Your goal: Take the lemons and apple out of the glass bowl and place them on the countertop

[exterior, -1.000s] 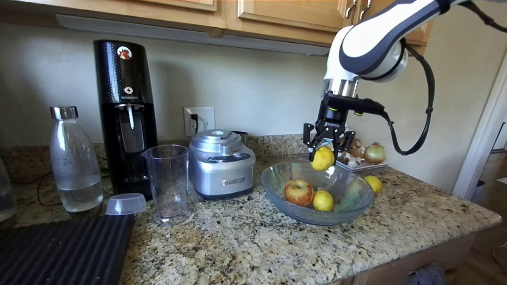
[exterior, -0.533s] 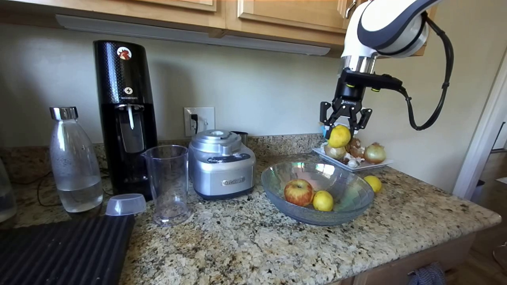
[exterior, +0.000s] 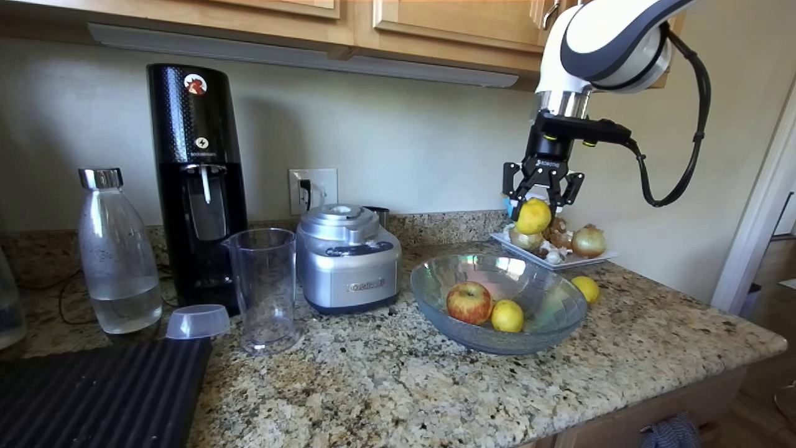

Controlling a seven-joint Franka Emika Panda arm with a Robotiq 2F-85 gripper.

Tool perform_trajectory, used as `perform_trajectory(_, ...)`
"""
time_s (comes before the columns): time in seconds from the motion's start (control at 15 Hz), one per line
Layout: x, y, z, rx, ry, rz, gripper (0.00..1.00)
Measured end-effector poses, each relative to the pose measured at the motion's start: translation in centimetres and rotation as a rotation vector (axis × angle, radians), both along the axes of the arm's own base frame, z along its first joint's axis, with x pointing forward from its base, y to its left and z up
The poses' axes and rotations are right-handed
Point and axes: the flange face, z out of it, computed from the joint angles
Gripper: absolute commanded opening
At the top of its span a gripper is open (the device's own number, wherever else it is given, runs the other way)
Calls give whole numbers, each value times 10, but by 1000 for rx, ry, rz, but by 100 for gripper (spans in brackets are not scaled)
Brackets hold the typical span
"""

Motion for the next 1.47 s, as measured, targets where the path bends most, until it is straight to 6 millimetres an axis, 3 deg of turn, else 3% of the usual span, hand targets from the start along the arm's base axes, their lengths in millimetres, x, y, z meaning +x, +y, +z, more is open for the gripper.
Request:
perform_trajectory(0.27,3,-10,-1,-13,-3,-10,39)
perform_trajectory(0.87,20,-116,-16,-128,-28,-127,39)
perform_trajectory(1.2,23,-168,-57,-197,-48,-217,39)
perform_trajectory(1.47,26,-189,-90,-204,-78,-246,39)
